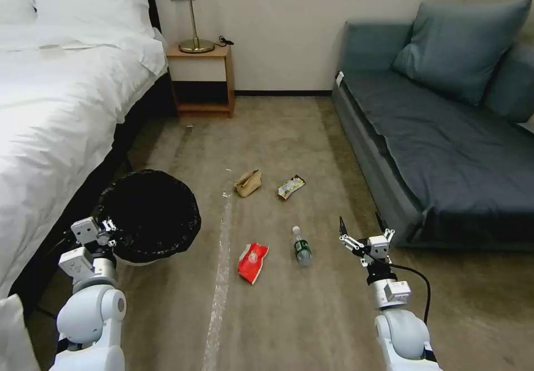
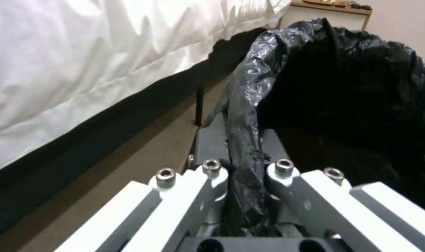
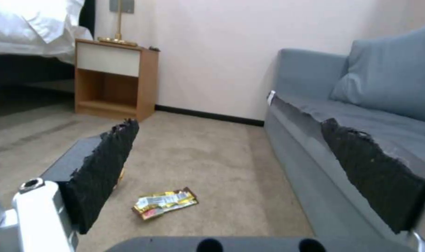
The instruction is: Pick up the trash bin, then pick up the garbage on the floor and place it into the trash bin.
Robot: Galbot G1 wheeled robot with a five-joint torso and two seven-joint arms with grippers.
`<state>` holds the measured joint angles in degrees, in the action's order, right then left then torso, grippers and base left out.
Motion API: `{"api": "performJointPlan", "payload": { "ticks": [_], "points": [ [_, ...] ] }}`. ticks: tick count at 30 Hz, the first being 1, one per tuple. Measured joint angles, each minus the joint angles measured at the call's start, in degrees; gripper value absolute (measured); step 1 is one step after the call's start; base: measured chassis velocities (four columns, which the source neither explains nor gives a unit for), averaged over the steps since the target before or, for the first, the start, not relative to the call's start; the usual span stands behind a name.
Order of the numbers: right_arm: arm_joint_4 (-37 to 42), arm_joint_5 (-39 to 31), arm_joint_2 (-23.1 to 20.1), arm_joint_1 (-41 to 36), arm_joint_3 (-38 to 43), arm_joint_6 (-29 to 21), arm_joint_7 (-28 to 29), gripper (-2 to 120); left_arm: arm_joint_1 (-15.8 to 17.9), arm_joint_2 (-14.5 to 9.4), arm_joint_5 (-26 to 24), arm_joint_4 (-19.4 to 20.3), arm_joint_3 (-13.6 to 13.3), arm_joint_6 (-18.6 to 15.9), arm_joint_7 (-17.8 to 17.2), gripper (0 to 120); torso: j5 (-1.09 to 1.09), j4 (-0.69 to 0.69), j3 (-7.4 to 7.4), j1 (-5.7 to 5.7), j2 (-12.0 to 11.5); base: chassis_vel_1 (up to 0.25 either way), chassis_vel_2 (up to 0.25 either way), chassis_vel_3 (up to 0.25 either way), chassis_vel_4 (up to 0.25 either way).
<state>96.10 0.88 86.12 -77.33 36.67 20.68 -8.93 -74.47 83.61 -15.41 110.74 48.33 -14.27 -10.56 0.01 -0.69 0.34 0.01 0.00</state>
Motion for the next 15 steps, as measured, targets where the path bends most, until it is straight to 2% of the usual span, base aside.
{"api": "performJointPlan", "payload": {
  "ticks": [6,15],
  "points": [
    [-0.58,0.09,0.05,0.21,-0.08,0.77,-0.04,100,0.06,0.05,0.10,-0.36,0.02,0.12,0.00,4,-0.01,0.00,0.00,0.00,0.00,-0.088,0.073,0.102,-0.084],
    [-1.63,0.81,-0.08,0.68,-0.69,2.91,-0.84,100,0.07,0.15,0.22,-0.45,0.00,0.29,-0.01,4,-0.01,0.00,-0.02,-0.01,0.00,0.000,0.000,0.000,0.000]
  ]
}}
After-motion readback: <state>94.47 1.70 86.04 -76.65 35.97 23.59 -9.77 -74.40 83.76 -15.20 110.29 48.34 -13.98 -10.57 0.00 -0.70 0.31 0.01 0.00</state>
